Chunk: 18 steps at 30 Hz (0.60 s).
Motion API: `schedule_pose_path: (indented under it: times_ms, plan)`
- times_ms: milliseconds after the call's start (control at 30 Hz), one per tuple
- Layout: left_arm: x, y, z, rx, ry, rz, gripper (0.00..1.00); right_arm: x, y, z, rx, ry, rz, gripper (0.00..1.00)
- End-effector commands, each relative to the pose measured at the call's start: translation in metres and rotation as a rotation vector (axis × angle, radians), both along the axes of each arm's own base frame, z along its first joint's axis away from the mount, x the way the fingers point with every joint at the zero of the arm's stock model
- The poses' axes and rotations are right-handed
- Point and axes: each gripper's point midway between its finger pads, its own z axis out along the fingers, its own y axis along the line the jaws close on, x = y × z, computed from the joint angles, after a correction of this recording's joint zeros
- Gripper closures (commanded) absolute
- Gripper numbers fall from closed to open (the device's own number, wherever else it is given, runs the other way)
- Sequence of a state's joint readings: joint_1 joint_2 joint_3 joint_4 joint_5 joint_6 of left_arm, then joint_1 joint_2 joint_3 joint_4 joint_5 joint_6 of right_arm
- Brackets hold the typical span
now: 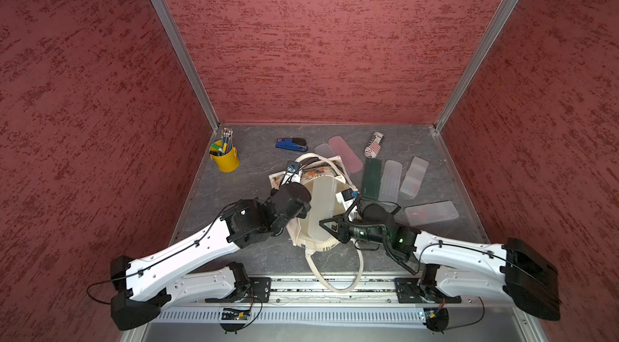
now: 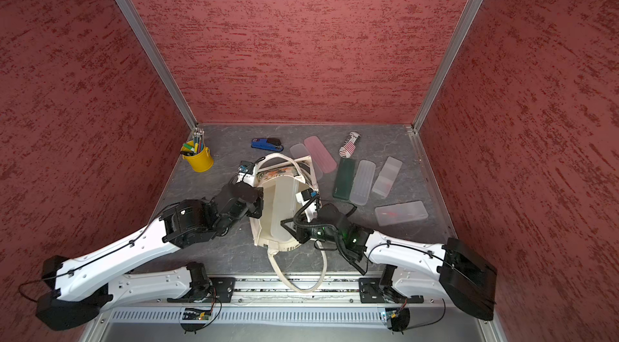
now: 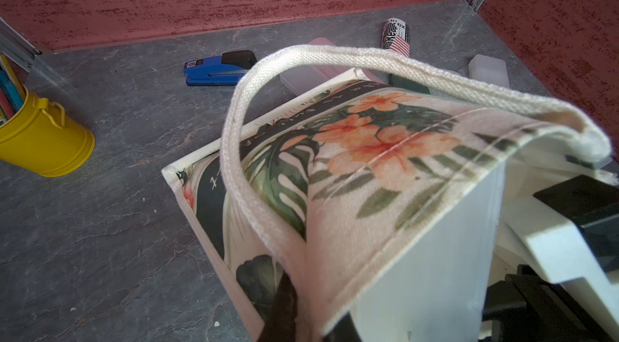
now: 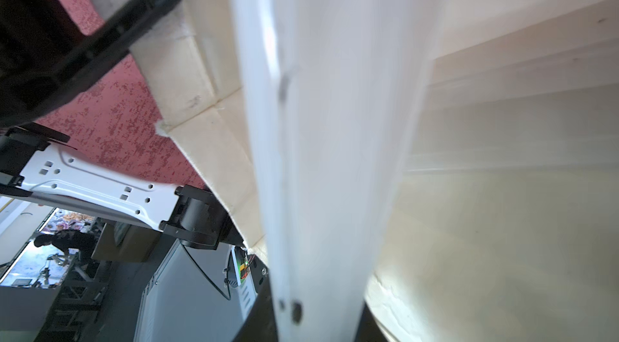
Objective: Take out the pencil case from the canvas bag
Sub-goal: Pick up the pencil case from the canvas bag.
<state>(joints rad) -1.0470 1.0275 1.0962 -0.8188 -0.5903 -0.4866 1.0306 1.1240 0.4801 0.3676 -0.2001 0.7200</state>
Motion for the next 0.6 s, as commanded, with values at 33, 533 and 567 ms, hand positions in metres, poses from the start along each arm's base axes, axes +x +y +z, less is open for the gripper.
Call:
schedule_pose_path:
  times_ms: [33,533,567]
  plan:
    - [0.011,-0.003,0.018,-0.077,-0.051,0.057,1.0,-0.003,-0.009,0.046,0.128,-0.09,-0.008,0.77]
    - [0.001,0.013,0.025,-0.178,-0.089,0.087,1.0,-0.015,-0.045,0.062,0.223,-0.057,-0.071,0.77]
    - [0.001,0.014,0.026,-0.173,-0.092,0.089,1.0,-0.014,-0.047,0.063,0.223,-0.059,-0.081,0.77]
